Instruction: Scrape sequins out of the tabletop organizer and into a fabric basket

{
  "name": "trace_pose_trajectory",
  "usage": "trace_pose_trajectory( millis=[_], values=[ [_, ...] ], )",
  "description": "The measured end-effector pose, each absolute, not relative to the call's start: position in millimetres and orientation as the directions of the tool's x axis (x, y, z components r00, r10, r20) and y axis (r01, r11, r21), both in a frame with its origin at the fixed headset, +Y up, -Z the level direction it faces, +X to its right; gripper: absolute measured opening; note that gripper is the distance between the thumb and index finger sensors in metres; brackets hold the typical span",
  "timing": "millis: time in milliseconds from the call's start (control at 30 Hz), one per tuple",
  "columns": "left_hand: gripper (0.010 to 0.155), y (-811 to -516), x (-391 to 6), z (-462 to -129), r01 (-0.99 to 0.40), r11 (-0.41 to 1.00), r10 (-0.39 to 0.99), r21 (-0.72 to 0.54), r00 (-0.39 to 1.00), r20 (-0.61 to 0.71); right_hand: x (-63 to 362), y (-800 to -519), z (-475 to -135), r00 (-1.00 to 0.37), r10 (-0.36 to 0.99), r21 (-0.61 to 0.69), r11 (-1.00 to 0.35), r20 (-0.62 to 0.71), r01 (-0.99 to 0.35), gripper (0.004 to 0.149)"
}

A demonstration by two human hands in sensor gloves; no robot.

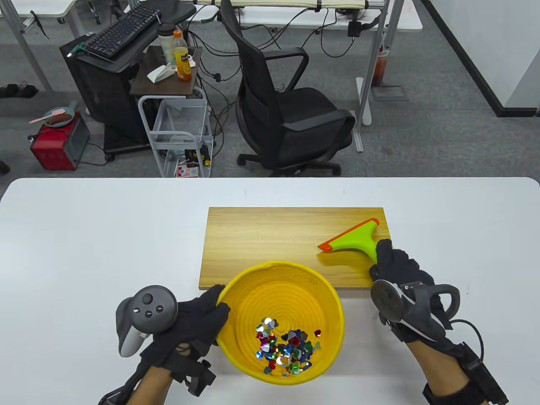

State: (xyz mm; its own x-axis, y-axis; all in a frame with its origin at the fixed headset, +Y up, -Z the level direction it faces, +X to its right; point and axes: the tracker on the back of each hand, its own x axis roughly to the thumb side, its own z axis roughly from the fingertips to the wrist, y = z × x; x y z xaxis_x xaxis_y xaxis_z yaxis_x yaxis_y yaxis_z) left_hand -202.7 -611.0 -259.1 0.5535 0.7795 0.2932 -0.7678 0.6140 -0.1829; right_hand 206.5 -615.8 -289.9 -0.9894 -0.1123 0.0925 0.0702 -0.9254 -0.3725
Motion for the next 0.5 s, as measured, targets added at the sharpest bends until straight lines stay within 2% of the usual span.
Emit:
trace_pose_trajectory(
  millis=[267, 500],
  values=[
    [0.055, -577, -242, -269, -0.823, 0.567, 0.809, -0.05, 0.544, 0.221, 206, -616, -290, -0.988, -0.108, -0.385, -0.921, 0.111, 0.058, 0.06],
    [0.056, -561, -280, -283, -0.818, 0.55, 0.82, 0.167, 0.567, 0.077, 207, -616, -289, -0.987, -0.106, -0.397, -0.917, 0.122, 0.05, 0.06]
  ],
)
